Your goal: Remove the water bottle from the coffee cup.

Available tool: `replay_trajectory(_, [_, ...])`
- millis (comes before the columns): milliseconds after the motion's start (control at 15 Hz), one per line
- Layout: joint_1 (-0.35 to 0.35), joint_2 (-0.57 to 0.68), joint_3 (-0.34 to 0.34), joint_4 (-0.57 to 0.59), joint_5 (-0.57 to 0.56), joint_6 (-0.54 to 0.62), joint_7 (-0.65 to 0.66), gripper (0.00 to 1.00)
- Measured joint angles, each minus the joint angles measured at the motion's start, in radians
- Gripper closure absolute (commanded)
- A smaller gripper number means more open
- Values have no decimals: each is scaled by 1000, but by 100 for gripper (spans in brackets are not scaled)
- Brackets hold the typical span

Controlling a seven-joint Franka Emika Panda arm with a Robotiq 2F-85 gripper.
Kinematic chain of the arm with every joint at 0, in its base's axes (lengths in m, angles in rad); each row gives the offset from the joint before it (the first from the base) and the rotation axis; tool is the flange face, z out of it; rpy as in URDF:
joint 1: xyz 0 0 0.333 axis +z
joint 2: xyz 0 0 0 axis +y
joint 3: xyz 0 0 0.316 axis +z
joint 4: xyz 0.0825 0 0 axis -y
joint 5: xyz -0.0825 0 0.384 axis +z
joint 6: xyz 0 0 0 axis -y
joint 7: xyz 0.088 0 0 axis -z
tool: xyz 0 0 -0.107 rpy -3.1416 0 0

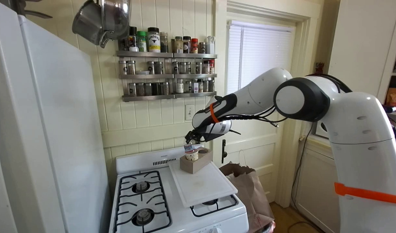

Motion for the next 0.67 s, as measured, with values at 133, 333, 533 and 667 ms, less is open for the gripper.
replay_trajectory(133, [-9, 30, 25, 26, 19, 45, -7, 0])
replay_trajectory(333, [-28, 79, 60, 73, 27, 100, -16, 0])
replay_trajectory(533, [-49, 130, 84, 123, 26, 132, -26, 2])
replay_trajectory(667, [-61, 162, 96, 156, 26, 142, -35, 27])
